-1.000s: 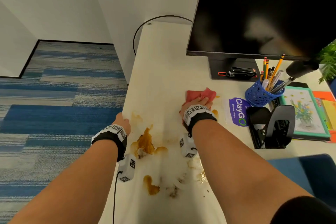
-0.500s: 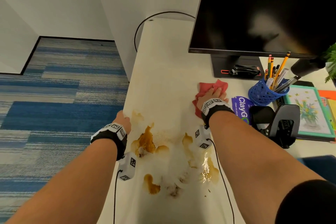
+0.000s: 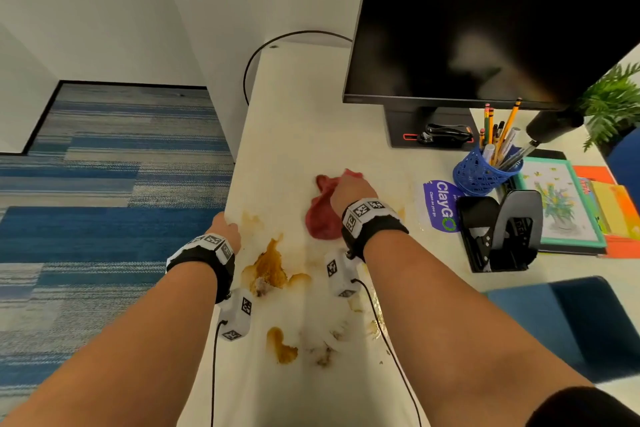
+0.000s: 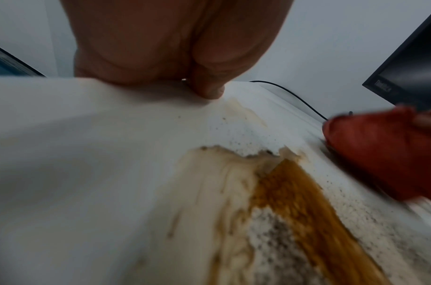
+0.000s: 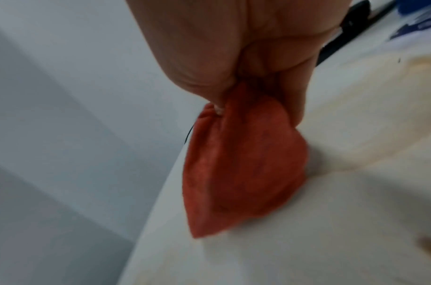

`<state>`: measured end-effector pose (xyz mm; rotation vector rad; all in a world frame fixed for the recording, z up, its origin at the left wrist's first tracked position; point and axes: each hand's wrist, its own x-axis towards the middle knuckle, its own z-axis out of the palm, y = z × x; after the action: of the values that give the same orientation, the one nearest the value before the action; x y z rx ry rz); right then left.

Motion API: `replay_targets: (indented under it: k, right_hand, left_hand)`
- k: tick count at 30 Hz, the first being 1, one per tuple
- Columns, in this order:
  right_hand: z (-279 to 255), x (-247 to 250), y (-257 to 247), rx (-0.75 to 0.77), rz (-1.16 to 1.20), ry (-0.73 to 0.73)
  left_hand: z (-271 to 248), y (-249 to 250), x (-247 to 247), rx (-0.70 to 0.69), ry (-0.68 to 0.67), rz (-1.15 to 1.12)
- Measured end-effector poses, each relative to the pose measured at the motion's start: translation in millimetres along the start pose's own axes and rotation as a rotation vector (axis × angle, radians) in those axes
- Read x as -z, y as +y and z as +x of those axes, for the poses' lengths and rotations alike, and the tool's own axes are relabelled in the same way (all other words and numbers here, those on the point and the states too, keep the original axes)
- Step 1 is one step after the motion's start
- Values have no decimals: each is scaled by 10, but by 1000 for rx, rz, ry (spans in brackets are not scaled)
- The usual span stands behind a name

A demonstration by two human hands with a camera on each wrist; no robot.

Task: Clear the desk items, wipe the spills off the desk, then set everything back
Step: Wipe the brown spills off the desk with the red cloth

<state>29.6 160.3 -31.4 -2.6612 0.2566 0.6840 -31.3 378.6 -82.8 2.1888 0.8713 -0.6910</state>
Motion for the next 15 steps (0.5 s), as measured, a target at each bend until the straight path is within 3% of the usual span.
replay_targets:
  k: [4,7,8,11,13,15]
  right_hand:
    - [7,131,-62,24,361,107]
    - [7,215,15,12,606,63]
    - [21,216,71,-21,585,63]
    - [27,147,175,-84,195,156]
    - [29,71,120,117,58,201]
    - [41,-60,38,264,-68,122]
  left_hand:
    - [-37,-14,45,-33,-6,32]
    - [-75,-29,74,-41,-10,67]
    - [-86,-35,77,-40,-11,74]
    - [-99,-44,78,-50,-10,92]
    - [-96,-45,82,-48,-10,96]
    - [-102,-39,89,-43,-16,93]
